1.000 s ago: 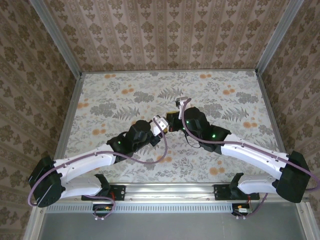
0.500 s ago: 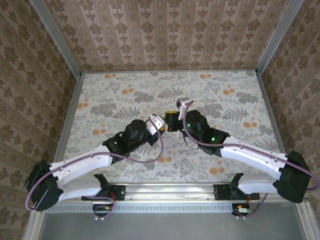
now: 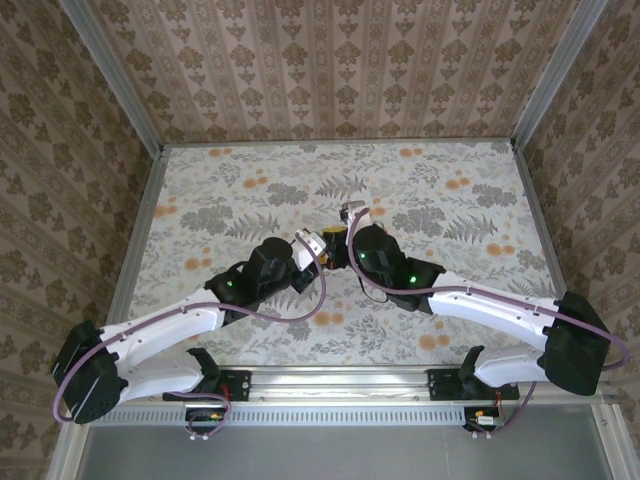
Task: Unlock with the key
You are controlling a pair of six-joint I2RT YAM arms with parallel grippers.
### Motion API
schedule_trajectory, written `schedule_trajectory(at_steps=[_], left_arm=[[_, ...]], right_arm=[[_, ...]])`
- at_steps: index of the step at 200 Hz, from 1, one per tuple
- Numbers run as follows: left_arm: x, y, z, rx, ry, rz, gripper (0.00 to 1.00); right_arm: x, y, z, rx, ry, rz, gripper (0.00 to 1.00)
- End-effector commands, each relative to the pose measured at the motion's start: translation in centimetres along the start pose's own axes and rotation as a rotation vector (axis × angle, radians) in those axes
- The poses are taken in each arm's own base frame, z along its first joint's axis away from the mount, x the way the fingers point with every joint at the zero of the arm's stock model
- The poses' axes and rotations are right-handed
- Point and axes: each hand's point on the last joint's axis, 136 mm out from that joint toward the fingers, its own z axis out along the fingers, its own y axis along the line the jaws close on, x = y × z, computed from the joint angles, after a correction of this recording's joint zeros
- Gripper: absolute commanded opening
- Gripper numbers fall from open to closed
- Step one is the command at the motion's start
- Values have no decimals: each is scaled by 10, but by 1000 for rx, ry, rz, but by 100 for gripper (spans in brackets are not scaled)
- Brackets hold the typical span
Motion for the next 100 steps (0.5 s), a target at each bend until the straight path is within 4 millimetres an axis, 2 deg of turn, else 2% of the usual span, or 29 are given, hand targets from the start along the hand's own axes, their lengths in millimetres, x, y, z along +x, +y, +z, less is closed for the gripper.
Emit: schedule_trajectory(at_steps=[1, 54, 100], left_arm=[[-81, 8, -21, 2, -280, -50, 27], [-86, 13, -26, -7, -297, -58, 27], [-86, 14, -25, -7, -295, -61, 27]], right_arm=[[53, 2, 2, -13, 182, -88, 0], [74, 11, 8, -59, 221, -67, 0], [61, 8, 0, -51, 186, -90, 1]])
